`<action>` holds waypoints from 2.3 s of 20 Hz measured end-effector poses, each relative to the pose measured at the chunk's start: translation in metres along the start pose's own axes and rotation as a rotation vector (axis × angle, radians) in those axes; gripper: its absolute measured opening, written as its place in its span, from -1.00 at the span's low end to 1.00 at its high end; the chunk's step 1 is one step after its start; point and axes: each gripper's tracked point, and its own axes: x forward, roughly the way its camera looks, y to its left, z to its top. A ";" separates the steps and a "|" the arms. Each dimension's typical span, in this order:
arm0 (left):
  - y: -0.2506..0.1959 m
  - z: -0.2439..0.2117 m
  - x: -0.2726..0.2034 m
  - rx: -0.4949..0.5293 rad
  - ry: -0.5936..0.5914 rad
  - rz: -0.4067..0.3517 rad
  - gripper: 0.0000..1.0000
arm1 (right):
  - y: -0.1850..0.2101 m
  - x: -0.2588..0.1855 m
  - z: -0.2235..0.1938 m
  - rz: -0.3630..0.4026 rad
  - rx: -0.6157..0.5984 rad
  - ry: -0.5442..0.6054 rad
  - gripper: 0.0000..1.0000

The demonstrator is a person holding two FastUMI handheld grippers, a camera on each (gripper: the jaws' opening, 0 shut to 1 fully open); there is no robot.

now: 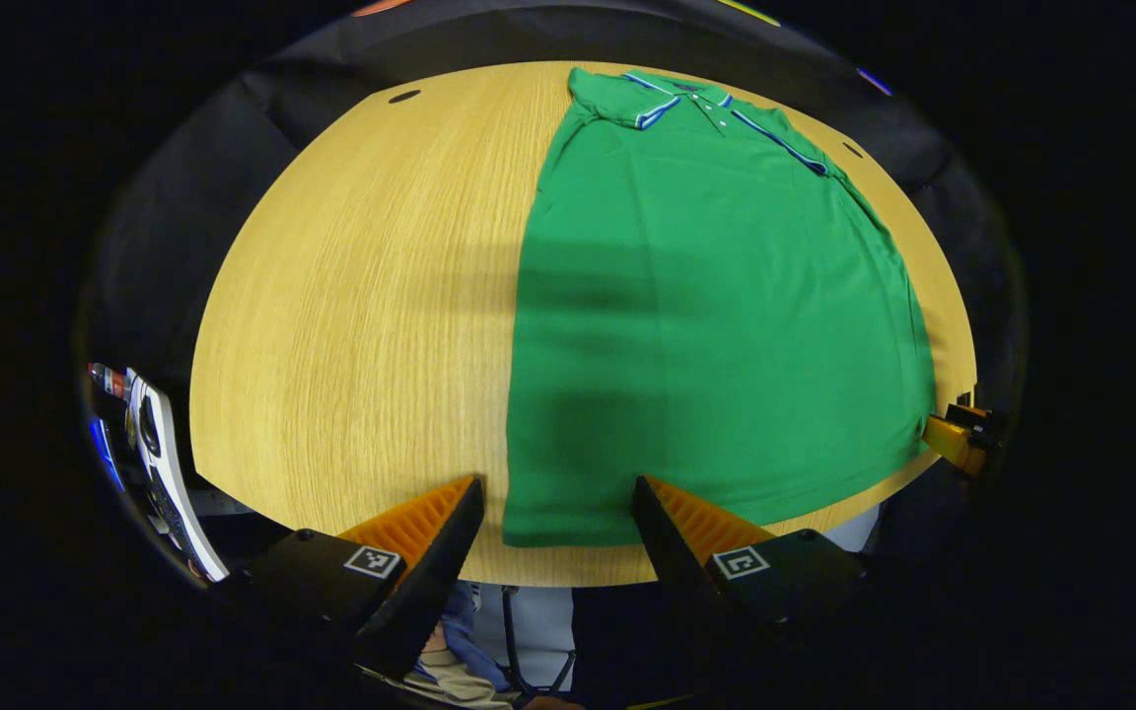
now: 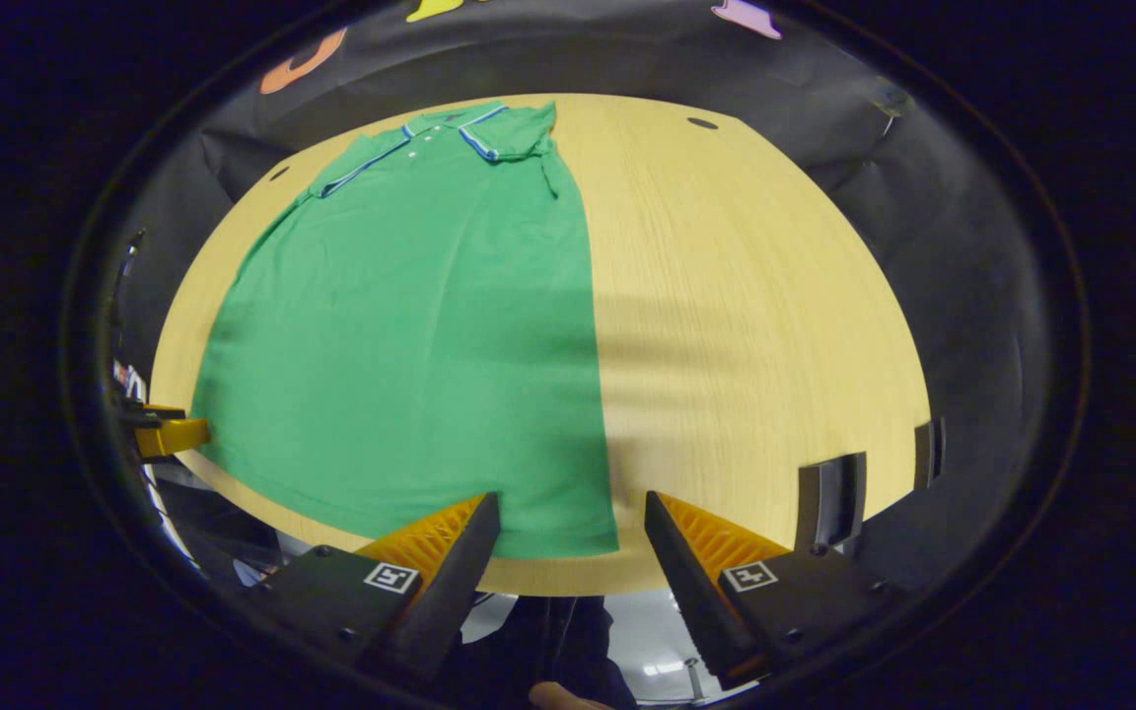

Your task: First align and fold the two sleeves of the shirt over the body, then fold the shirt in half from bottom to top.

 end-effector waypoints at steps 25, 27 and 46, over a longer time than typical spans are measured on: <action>-0.023 0.000 0.003 -0.028 0.189 -0.075 -0.61 | 0.013 0.012 0.003 0.051 -0.013 0.252 -0.76; -0.025 0.002 0.003 -0.039 0.180 -0.077 -0.83 | 0.012 0.020 0.000 0.063 -0.005 0.239 -0.76; -0.039 0.116 -0.089 0.037 -0.204 -0.100 -0.94 | 0.020 -0.103 0.111 0.232 0.016 -0.152 -0.95</action>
